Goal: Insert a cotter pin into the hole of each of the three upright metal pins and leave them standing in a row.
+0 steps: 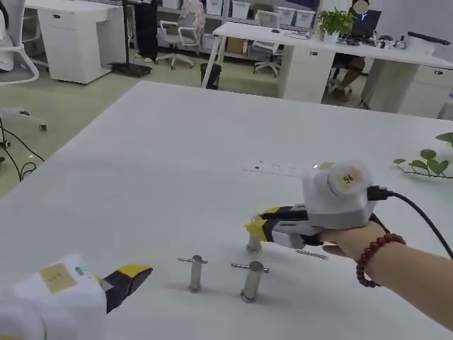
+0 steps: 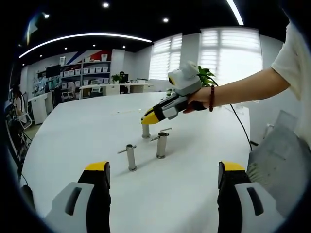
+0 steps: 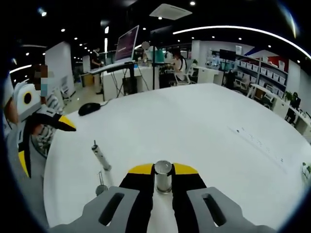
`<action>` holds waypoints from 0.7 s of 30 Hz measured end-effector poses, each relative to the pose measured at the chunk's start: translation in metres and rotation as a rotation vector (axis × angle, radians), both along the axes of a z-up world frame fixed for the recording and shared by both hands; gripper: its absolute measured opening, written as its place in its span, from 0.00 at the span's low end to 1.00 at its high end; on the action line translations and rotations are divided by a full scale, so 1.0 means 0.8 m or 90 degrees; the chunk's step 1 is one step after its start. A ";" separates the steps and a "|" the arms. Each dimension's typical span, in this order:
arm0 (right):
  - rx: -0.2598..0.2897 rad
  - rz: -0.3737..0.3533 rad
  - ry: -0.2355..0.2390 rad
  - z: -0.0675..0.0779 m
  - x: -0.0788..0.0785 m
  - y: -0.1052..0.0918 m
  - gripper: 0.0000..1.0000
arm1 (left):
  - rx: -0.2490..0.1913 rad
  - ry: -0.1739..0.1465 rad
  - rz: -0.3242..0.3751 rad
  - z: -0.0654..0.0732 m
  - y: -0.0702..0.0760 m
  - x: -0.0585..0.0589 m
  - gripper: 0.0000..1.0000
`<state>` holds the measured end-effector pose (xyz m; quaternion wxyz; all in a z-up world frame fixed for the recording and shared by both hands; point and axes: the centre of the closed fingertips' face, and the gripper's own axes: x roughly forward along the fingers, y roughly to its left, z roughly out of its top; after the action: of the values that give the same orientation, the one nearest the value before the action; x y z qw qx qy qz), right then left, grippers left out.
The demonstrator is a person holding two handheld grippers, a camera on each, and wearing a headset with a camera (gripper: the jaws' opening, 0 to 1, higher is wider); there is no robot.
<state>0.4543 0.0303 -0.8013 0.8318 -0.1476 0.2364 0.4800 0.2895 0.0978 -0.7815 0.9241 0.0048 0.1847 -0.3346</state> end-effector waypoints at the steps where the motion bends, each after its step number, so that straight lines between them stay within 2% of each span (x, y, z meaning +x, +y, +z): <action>1: 0.000 -0.002 0.000 0.000 -0.001 -0.004 0.13 | -0.001 0.000 0.001 0.000 0.000 0.000 0.92; 11: -0.004 -0.032 -0.001 0.001 -0.021 -0.047 0.13 | -0.001 -0.007 -0.003 0.005 -0.004 0.001 0.89; 21: -0.002 -0.030 0.004 -0.001 -0.053 -0.068 0.13 | -0.003 -0.009 0.001 0.009 -0.004 0.001 0.86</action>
<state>0.4121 -0.0242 -0.8020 0.8421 -0.1420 0.2431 0.4600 0.2901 0.0946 -0.7747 0.9256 0.0050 0.1775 -0.3343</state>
